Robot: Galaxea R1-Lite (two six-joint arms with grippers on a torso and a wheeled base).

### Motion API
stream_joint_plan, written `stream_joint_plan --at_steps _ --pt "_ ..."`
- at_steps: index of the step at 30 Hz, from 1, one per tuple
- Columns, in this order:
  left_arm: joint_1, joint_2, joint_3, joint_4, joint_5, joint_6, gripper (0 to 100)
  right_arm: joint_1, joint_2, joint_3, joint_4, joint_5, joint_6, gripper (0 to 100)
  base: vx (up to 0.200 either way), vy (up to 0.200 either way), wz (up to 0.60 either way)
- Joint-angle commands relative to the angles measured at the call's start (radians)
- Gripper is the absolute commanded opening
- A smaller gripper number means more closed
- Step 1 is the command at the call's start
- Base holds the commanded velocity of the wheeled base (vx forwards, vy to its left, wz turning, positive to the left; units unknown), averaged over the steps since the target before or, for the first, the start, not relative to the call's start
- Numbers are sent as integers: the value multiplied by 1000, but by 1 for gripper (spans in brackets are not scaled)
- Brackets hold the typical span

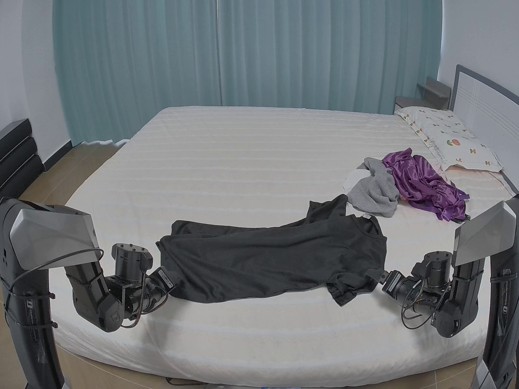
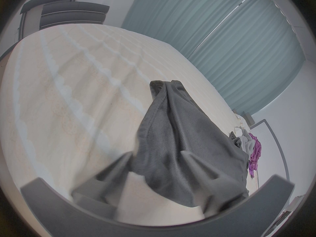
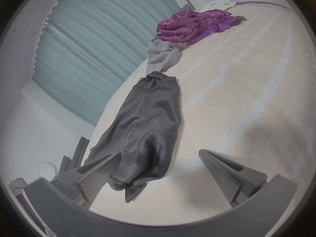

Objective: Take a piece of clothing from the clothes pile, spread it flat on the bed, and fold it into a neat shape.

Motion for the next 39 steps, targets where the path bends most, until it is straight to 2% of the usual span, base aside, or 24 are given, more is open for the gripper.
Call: stream_joint_plan --at_steps 1,14,19,25,28,31,38,39 --pt "0 -11 14 1 1 0 0 0 13 0 -13 1 1 100 0 0 0" --pt "9 -194 23 155 4 39 0 0 6 -2 -13 1 1 100 0 0 0" --pt "23 -232 30 235 6 93 0 0 7 0 -13 1 1 100 0 0 0" --pt "35 -303 30 262 12 104 0 14 9 -6 -13 1 3 100 0 0 0" --pt "35 -358 20 334 12 107 0 25 16 -11 -13 1 1 100 0 0 0" --pt "35 -401 11 396 12 107 0 59 49 -51 -13 -12 3 100 0 0 0" --pt "43 -408 11 411 10 119 0 73 115 -148 -10 -45 0 100 0 0 0" --pt "48 -407 10 410 10 119 0 73 116 -157 -10 -45 -2 0 0 0 0"
